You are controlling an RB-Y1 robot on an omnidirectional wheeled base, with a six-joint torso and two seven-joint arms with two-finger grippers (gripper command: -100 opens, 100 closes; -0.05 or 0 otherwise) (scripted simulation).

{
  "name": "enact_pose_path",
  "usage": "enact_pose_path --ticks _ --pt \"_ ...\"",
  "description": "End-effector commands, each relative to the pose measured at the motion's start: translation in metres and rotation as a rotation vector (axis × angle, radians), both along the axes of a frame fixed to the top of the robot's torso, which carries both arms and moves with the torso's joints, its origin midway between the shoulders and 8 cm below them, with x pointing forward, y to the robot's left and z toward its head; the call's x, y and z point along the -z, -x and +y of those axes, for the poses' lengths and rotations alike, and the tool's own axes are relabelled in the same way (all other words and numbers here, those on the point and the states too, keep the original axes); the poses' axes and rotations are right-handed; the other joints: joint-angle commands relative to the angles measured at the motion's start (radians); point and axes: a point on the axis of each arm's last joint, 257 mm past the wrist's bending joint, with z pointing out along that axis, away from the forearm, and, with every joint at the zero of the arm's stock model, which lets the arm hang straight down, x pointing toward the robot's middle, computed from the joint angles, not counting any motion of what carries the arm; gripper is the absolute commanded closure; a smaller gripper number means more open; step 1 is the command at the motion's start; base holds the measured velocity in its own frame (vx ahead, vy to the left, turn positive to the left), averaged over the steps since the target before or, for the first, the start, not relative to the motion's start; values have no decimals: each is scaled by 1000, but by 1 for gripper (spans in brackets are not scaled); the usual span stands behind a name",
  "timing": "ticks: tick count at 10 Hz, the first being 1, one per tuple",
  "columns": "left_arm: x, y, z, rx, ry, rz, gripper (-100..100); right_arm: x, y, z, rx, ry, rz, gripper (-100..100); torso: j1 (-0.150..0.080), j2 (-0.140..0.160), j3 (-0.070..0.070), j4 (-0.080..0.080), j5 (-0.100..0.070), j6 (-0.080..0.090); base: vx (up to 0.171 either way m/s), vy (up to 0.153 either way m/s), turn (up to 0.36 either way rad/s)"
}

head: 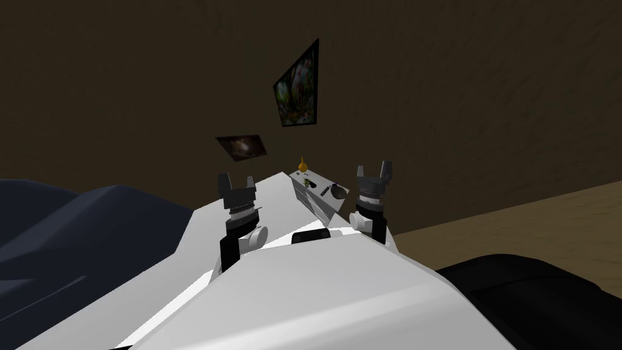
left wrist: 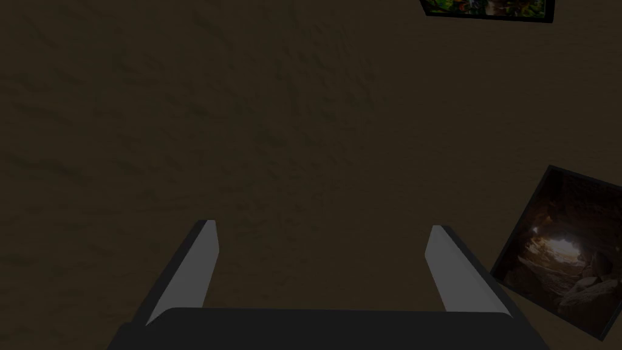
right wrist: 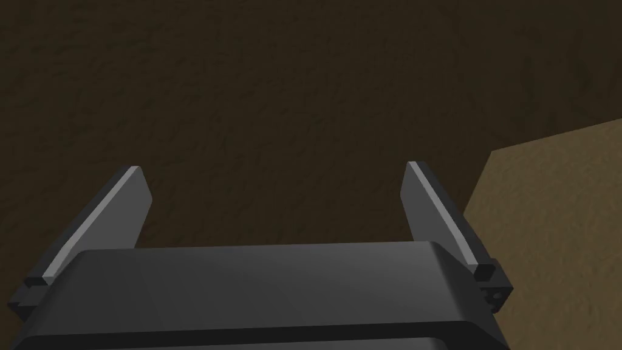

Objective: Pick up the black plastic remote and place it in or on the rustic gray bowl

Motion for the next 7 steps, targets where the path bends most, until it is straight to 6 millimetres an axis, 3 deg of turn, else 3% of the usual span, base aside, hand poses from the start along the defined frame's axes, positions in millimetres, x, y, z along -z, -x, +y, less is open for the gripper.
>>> enact_pose_path --ticks 1,7 --pt "0 0 0 0 0 0 0 7 -6 -2 -17 3 31 -100 0 0 0 0 0 0 11 33 -3" --pt "0 0 0 0 0 0 0 64 -36 -38 -78 -64 247 -100 8 -3 -2 -1 2 0 38 105 -11"
